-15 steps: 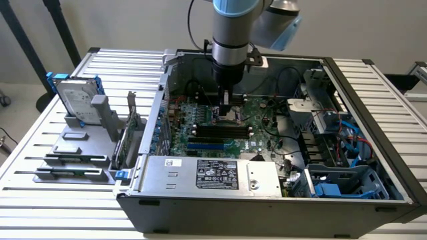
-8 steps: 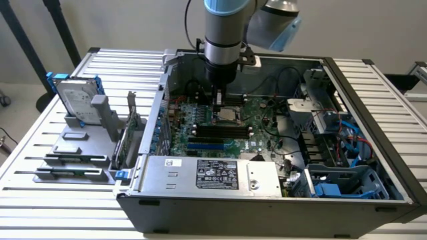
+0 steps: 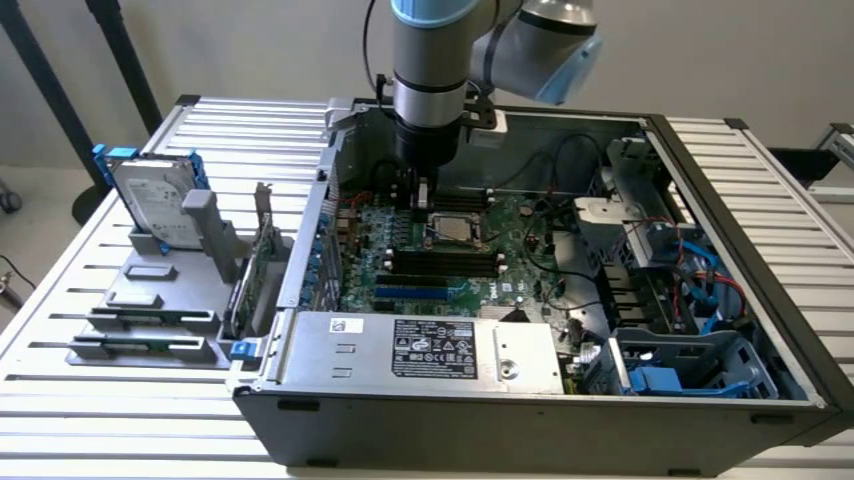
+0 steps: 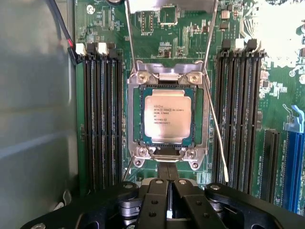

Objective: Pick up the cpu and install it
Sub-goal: 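Place the cpu into insertion slot, then close the cpu cover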

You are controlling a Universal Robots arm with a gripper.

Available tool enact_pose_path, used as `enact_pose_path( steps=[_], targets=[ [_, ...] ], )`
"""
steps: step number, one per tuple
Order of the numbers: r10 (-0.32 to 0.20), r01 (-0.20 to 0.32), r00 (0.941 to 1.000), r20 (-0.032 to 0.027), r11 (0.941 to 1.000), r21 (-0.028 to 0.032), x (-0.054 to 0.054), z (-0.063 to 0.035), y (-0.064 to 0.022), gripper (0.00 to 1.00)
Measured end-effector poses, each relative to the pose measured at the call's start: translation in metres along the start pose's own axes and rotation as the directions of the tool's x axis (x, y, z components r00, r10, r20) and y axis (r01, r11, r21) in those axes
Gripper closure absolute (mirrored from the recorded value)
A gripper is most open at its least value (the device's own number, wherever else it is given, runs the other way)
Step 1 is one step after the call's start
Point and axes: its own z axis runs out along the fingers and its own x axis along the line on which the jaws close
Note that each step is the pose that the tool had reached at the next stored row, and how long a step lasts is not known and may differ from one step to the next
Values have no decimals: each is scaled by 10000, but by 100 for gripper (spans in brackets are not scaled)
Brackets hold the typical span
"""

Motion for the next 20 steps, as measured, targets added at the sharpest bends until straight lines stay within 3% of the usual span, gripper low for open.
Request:
enact_pose_path(
  steps=[20],
  targets=[
    [0, 0, 10000, -6, 10000, 0, 0, 0, 1, 89]
  ],
)
